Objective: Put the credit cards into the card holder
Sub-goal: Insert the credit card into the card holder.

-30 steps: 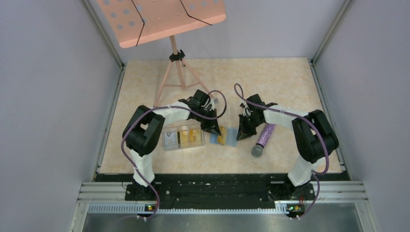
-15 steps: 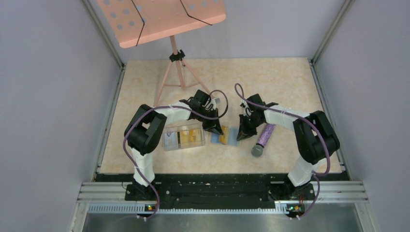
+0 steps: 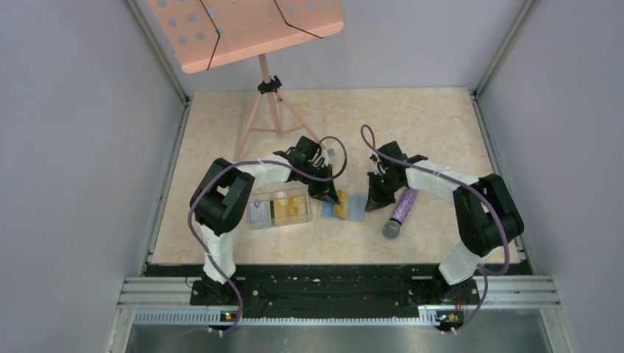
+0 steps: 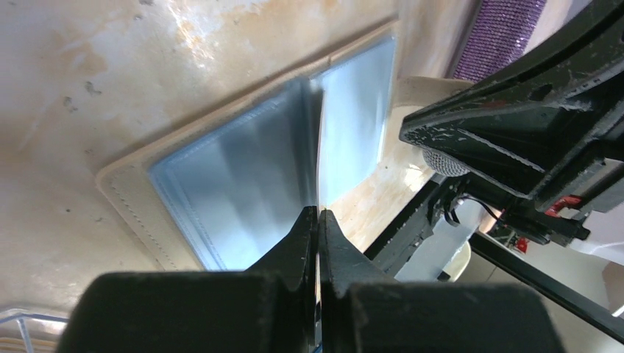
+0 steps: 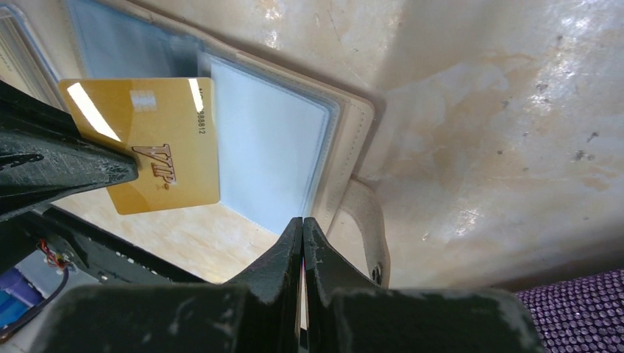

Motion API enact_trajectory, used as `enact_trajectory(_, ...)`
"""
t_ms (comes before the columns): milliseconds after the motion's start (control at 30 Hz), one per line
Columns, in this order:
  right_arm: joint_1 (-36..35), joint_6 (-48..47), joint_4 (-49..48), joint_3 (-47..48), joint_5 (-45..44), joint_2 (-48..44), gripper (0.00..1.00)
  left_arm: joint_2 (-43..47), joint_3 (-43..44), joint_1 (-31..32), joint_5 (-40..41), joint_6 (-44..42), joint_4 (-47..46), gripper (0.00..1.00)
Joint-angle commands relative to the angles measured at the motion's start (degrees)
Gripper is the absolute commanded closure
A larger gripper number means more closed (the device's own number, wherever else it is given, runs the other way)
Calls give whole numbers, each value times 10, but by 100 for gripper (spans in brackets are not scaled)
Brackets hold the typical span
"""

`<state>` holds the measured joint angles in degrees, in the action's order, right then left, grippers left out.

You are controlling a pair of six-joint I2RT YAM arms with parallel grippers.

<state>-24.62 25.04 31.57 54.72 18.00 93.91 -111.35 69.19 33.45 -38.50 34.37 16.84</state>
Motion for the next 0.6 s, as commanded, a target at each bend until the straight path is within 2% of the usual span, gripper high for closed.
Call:
enact_trajectory(0, 4, -3, 9, 6, -20, 9, 100, -14, 29, -2, 31, -30, 26, 100)
enact_trajectory(133, 3, -1, 19, 10, -36, 24, 100, -18, 26, -2, 31, -28, 20, 100)
enact_trajectory(333, 3, 1, 20, 9, -29, 32, 100, -30, 3, -1, -11, 27, -56, 100)
enact_trajectory(567, 3, 1, 4, 1, -2, 37, 100, -34, 1, -1, -20, 34, -67, 100)
